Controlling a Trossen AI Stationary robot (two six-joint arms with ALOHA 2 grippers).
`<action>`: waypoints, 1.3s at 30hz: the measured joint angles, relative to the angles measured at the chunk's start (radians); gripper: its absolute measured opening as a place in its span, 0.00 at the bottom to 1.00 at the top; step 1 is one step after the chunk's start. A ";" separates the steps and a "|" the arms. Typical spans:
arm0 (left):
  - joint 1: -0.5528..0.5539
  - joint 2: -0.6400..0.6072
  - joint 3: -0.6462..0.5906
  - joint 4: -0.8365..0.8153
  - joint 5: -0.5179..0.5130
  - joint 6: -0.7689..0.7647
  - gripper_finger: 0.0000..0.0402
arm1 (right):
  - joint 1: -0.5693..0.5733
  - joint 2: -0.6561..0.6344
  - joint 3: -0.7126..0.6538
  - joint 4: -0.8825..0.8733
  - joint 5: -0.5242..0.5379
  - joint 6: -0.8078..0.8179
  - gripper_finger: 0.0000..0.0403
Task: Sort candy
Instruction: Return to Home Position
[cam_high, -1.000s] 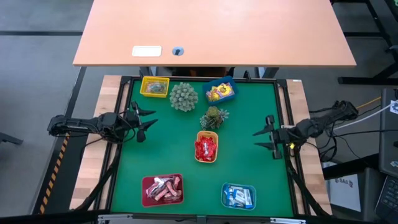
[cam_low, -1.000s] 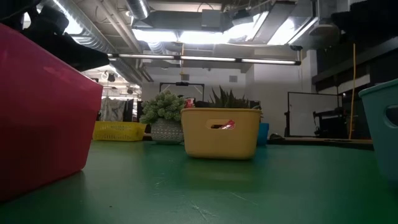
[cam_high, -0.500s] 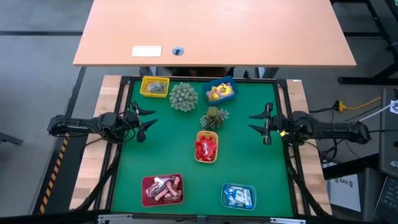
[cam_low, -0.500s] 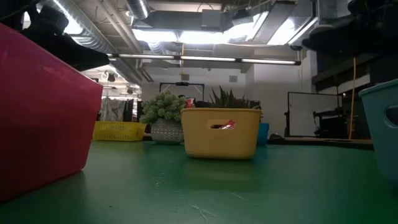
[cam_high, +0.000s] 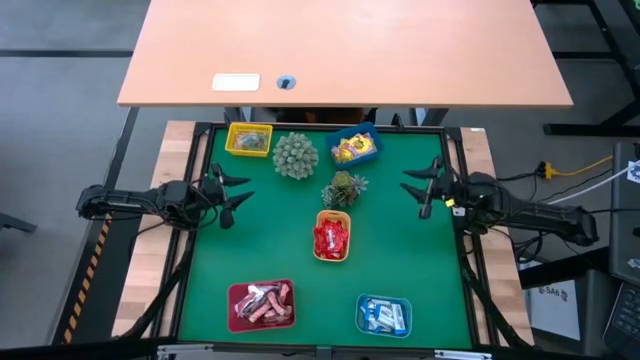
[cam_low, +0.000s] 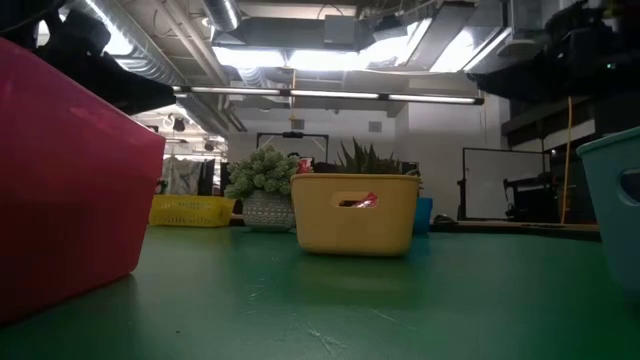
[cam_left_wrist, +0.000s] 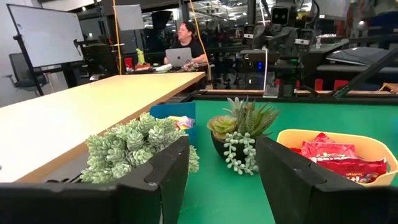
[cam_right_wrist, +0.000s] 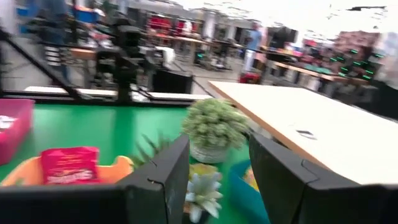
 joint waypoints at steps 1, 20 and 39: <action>0.000 0.000 0.000 0.000 0.000 -0.012 0.44 | 0.000 0.000 0.000 -0.008 0.023 0.000 0.41; 0.000 0.000 0.000 0.000 -0.002 -0.148 0.44 | 0.002 0.000 0.001 -0.374 0.238 0.023 0.41; 0.000 0.000 0.000 0.001 -0.002 -0.154 0.44 | 0.002 0.000 0.001 -0.383 0.171 0.129 0.41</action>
